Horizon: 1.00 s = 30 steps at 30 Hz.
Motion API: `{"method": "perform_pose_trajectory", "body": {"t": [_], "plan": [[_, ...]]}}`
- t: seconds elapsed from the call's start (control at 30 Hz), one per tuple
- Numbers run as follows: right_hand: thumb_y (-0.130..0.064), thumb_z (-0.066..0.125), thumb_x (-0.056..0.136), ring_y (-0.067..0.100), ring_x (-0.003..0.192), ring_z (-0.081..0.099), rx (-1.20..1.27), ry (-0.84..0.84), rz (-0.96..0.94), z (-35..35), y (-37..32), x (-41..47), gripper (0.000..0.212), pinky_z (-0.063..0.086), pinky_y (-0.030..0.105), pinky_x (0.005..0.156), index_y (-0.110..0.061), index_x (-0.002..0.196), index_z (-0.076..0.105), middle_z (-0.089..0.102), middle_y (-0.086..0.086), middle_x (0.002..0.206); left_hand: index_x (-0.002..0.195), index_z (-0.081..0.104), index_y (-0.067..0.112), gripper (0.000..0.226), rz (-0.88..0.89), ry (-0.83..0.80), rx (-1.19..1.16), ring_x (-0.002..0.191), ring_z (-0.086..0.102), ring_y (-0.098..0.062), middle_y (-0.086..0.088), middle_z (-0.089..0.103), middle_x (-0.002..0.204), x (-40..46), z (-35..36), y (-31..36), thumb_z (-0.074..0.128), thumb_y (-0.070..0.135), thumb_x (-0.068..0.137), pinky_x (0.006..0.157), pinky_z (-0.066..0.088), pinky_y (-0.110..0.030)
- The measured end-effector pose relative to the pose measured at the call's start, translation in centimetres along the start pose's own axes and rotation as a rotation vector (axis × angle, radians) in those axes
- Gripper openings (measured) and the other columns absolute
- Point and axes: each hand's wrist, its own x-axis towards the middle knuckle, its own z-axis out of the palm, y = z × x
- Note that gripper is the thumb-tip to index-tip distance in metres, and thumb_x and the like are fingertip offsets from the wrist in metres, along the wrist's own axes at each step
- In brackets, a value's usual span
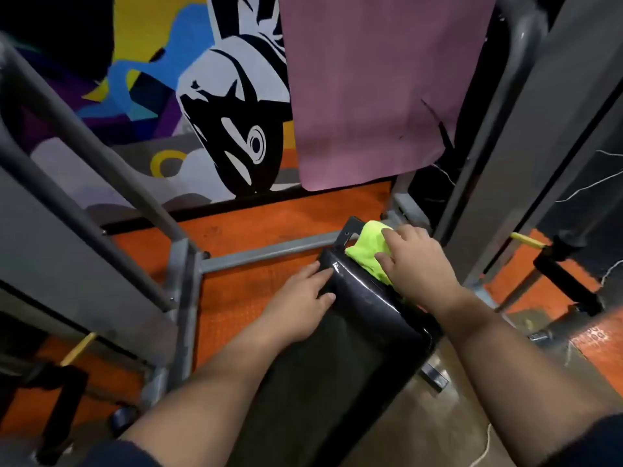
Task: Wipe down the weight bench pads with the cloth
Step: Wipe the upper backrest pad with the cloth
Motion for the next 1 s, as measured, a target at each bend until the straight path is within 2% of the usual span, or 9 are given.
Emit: {"method": "perform_pose_trajectory", "body": {"t": [0.1,0.2,0.37,0.5,0.6,0.67,0.77,0.87,1.0], "plan": [[-0.045,0.05,0.097,0.034,0.115,0.05,-0.087,-0.115,0.045,1.1,0.0,0.7,0.053,0.044,0.044,0.086,-0.013,0.139,0.043,0.052,0.011,0.13,0.157,0.033,0.029,0.056,0.0,-0.03,0.041,0.152,0.018,-0.014,0.007,0.018,0.167,1.2,0.7,0.3,0.05,0.034,0.103,0.12,0.018,-0.029],[-0.041,0.056,0.095,0.034,0.109,0.052,-0.182,-0.149,0.067,1.6,-0.1,1.1,0.061,0.045,0.042,0.081,-0.008,0.143,0.039,0.052,0.014,0.127,0.157,0.032,0.029,0.056,-0.027,-0.061,0.056,0.152,0.018,-0.014,0.01,0.014,0.168,1.8,1.4,0.5,0.049,0.035,0.104,0.121,0.022,-0.031],[-0.001,0.063,0.08,0.033,0.082,0.048,-0.166,-0.03,-0.001,2.0,0.9,2.2,0.022,0.032,0.038,0.062,-0.008,0.099,0.056,0.052,0.013,0.095,0.159,0.026,0.03,0.061,-0.025,-0.052,0.066,0.154,0.012,-0.012,0.013,0.006,0.168,1.8,2.0,0.1,0.051,0.038,0.103,0.121,0.019,-0.03],[0.0,0.057,0.083,0.033,0.084,0.048,-0.063,-0.041,-0.008,1.7,1.2,2.9,0.018,0.04,0.041,0.063,-0.01,0.096,0.052,0.051,0.012,0.096,0.159,0.025,0.031,0.065,-0.027,-0.068,0.061,0.154,0.01,-0.011,0.015,0.003,0.168,1.8,2.1,-0.1,0.053,0.038,0.101,0.122,0.018,-0.03],[-0.005,0.051,0.091,0.033,0.094,0.049,0.098,-0.046,0.044,0.5,1.5,3.3,0.008,0.043,0.041,0.071,-0.008,0.099,0.052,0.05,0.012,0.101,0.157,0.032,0.028,0.062,-0.048,-0.056,-0.011,0.152,0.018,-0.012,0.012,0.015,0.167,2.0,1.6,0.1,0.056,0.036,0.101,0.12,0.02,-0.029],[-0.011,0.054,0.094,0.031,0.093,0.05,0.211,0.021,0.06,-1.0,1.2,3.1,0.007,0.045,0.042,0.073,-0.007,0.098,0.055,0.051,0.011,0.101,0.152,0.043,0.022,0.056,-0.053,0.027,-0.204,0.145,0.037,-0.015,0.004,0.038,0.159,2.3,1.1,0.7,0.06,0.031,0.099,0.12,0.027,-0.031],[-0.015,0.053,0.095,0.021,0.086,0.049,0.423,0.108,0.099,-3.8,0.0,2.0,0.006,0.038,0.034,0.069,-0.01,0.094,0.056,0.051,0.003,0.098,0.135,0.061,0.024,0.041,-0.115,0.142,-0.721,0.119,0.061,-0.012,0.004,0.067,0.129,1.8,0.3,2.4,0.066,0.033,0.096,0.109,0.046,-0.04],[-0.016,0.057,0.093,0.012,0.081,0.048,0.642,0.161,0.157,-6.0,-1.8,0.1,0.004,0.034,0.028,0.067,-0.014,0.09,0.057,0.053,-0.001,0.093,0.123,0.063,0.026,0.041,-0.144,0.026,-1.136,0.118,0.064,-0.019,0.004,0.072,0.12,0.8,0.0,5.1,0.071,0.043,0.086,0.1,0.047,-0.039],[-0.017,0.058,0.093,0.005,0.079,0.053,0.818,0.166,0.196,-6.6,-4.0,-2.3,0.009,0.038,0.015,0.061,-0.021,0.085,0.056,0.056,-0.003,0.089,0.131,0.06,0.025,0.053,-0.085,0.019,-1.333,0.109,0.069,-0.01,0.005,0.074,0.12,-0.8,0.0,7.7,0.068,0.042,0.082,0.099,0.051,-0.038]]}}
